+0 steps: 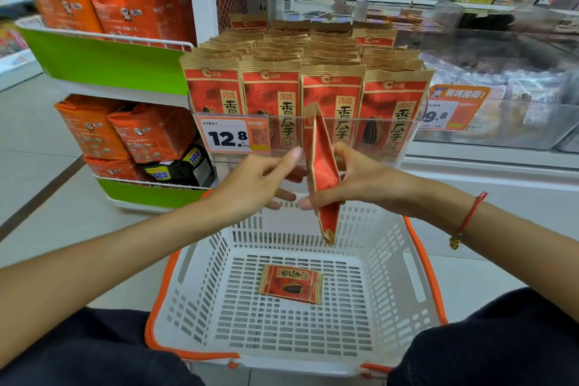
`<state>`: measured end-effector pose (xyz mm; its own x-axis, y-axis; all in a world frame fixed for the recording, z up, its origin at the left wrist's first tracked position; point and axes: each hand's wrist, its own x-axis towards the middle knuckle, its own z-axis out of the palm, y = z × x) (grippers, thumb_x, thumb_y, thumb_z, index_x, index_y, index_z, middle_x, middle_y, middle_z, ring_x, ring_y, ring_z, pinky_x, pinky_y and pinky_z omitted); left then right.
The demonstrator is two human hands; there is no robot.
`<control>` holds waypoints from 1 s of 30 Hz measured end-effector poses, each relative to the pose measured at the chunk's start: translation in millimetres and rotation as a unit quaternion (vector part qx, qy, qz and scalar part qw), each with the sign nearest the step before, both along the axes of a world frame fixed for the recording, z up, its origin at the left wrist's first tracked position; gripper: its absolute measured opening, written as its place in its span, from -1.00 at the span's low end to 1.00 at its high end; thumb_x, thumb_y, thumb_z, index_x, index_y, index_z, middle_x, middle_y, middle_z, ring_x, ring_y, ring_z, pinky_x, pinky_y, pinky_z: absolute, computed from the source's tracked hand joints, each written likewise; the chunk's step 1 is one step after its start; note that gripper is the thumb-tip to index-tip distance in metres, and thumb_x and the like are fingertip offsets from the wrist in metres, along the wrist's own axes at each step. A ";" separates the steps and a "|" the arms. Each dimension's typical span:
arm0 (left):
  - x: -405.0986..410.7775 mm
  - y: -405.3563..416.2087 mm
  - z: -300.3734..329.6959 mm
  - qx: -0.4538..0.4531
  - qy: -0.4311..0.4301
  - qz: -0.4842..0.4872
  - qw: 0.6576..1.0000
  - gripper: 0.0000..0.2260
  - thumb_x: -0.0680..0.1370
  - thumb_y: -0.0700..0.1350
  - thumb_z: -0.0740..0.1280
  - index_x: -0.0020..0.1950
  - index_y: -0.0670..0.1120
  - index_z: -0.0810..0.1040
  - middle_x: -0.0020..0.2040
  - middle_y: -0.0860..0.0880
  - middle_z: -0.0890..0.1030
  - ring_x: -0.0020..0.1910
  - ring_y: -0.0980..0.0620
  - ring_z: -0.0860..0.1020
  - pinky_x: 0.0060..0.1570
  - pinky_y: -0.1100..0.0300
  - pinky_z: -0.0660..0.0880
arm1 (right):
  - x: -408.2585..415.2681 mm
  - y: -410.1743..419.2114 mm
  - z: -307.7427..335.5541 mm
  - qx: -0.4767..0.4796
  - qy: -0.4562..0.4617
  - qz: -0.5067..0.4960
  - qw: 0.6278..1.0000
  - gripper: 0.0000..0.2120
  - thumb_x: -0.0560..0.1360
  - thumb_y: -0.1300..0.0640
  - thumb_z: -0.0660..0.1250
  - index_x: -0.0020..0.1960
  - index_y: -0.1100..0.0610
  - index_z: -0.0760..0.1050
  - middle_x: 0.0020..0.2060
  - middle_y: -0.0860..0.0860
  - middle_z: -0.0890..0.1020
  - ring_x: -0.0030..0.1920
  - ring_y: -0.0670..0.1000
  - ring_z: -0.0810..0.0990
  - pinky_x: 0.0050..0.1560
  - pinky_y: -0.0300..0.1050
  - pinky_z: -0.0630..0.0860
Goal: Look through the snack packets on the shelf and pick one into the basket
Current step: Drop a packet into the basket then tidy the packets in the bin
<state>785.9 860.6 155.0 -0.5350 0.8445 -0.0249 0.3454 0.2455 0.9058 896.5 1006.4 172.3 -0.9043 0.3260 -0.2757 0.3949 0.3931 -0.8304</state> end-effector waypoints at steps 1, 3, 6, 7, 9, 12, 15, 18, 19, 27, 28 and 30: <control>1.9 0.3 3.4 -0.015 -0.026 -0.008 1.000 -0.53 0.59 0.19 0.13 0.25 -0.11 0.58 0.20 0.19 0.50 -0.12 0.13 0.69 -0.07 0.16 0.64 | 0.0 -1.8 -0.8 0.016 -0.005 -0.012 1.000 -0.22 0.24 0.07 0.64 0.29 0.14 0.27 0.12 0.01 0.52 0.16 0.01 0.54 0.21 0.00 0.51; 3.6 -0.3 9.1 -0.033 -0.051 -0.032 0.998 -0.52 0.59 0.21 0.14 0.32 -0.08 0.55 0.33 0.13 0.46 -0.10 0.13 0.69 -0.08 0.21 0.64 | 0.0 -7.6 -1.9 0.023 -0.008 -0.020 1.000 -0.24 0.28 0.11 0.61 0.28 0.19 0.22 0.02 0.00 0.51 0.01 -0.01 0.54 -0.03 -0.18 0.55; 4.8 -4.0 12.5 -0.034 -0.079 -0.046 0.995 -0.56 0.53 0.24 0.21 0.24 0.01 0.60 0.23 0.12 0.57 -0.07 0.19 0.67 -0.08 0.25 0.63 | -2.2 -14.1 -4.9 0.023 -0.007 -0.026 0.999 -0.27 0.29 0.12 0.61 0.24 0.21 0.21 -0.10 -0.01 0.47 -0.17 -0.05 0.51 -0.32 -0.29 0.51; 5.2 -5.0 12.1 -0.036 -0.082 -0.044 0.995 -0.58 0.49 0.24 0.26 0.22 0.03 0.60 0.14 0.14 0.61 -0.06 0.20 0.67 -0.07 0.25 0.62 | -3.3 -14.3 -5.4 0.023 -0.003 -0.029 0.999 -0.30 0.29 0.12 0.61 0.20 0.19 0.21 -0.10 -0.03 0.47 -0.20 -0.07 0.51 -0.35 -0.31 0.50; 4.6 -4.9 8.0 -0.047 -0.071 -0.038 0.996 -0.62 0.43 0.20 0.35 0.17 0.06 0.61 0.03 0.14 0.66 -0.04 0.21 0.65 -0.07 0.27 0.62 | -4.0 -13.2 -5.4 0.014 -0.001 -0.026 1.000 -0.35 0.30 0.15 0.60 0.15 0.13 0.21 -0.07 -0.05 0.48 -0.22 -0.09 0.52 -0.37 -0.32 0.50; -3.2 -6.4 -1.9 -0.076 -0.079 -0.018 0.994 -0.74 0.47 0.06 0.42 0.13 0.02 0.62 -0.02 0.08 0.70 -0.07 0.18 0.67 -0.12 0.33 0.60 | -2.8 -13.1 -5.0 0.012 -0.024 0.001 1.000 -0.38 0.32 0.20 0.58 0.19 0.13 0.25 -0.05 -0.06 0.50 -0.18 -0.08 0.57 -0.25 -0.25 0.57; -14.9 -11.3 -9.6 -0.109 -0.143 -0.026 0.983 -0.74 0.51 0.00 0.41 0.17 -0.01 0.61 0.01 0.05 0.71 -0.02 0.15 0.67 -0.02 0.27 0.61 | -3.1 -13.6 -7.3 0.031 -0.036 0.000 0.999 -0.44 0.34 0.18 0.57 0.17 0.10 0.28 -0.03 -0.06 0.50 -0.13 -0.06 0.61 -0.12 -0.13 0.61; -20.7 -12.9 -13.6 -0.104 -0.204 -0.030 0.973 -0.75 0.53 -0.05 0.38 0.20 0.01 0.59 0.10 0.05 0.68 0.07 0.13 0.65 0.06 0.22 0.60 | -4.1 -11.0 -10.4 0.088 -0.025 -0.023 0.996 -0.49 0.38 0.04 0.54 0.13 0.12 0.31 -0.06 -0.07 0.54 -0.09 -0.05 0.61 -0.08 -0.07 0.61; -21.7 -12.7 -14.0 -0.104 -0.207 -0.028 0.972 -0.75 0.54 -0.05 0.37 0.22 0.01 0.57 0.13 0.04 0.67 0.09 0.14 0.63 0.08 0.21 0.59 | -4.8 -9.0 -11.4 0.132 -0.019 -0.026 0.991 -0.50 0.38 -0.01 0.53 0.11 0.12 0.30 -0.10 -0.07 0.55 -0.11 -0.05 0.60 -0.10 -0.06 0.58; -24.9 -13.1 -10.4 -0.165 -0.137 -0.052 0.975 -0.69 0.54 0.06 0.35 0.28 0.13 0.48 0.15 0.07 0.65 0.11 0.13 0.61 0.13 0.14 0.56 | -8.4 -0.6 -11.1 0.302 0.052 -0.018 0.952 -0.71 0.51 -0.14 0.35 -0.18 0.03 0.37 -0.40 -0.11 0.63 -0.49 -0.14 0.61 -0.42 -0.20 0.51; -25.3 -12.6 -10.1 -0.165 -0.129 -0.042 0.977 -0.67 0.53 0.06 0.37 0.29 0.11 0.49 0.13 0.06 0.66 0.10 0.13 0.62 0.12 0.14 0.55 | -8.4 0.5 -10.6 0.306 0.065 -0.021 0.950 -0.72 0.55 -0.12 0.31 -0.20 0.04 0.40 -0.39 -0.10 0.65 -0.52 -0.14 0.60 -0.43 -0.21 0.49; -26.9 -11.6 -9.6 -0.162 -0.126 -0.022 0.978 -0.62 0.50 0.04 0.41 0.31 0.06 0.49 0.10 0.06 0.68 0.08 0.13 0.63 0.07 0.19 0.54 | -8.9 3.1 -10.0 0.316 0.088 -0.027 0.944 -0.72 0.59 -0.08 0.25 -0.21 0.05 0.45 -0.38 -0.07 0.68 -0.53 -0.13 0.59 -0.40 -0.19 0.51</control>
<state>759.0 849.0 145.4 -0.4398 0.7925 -0.4225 0.1377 0.5244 0.8403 887.6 1009.5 162.2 -0.8958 0.4211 0.1423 0.3052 0.8154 -0.4919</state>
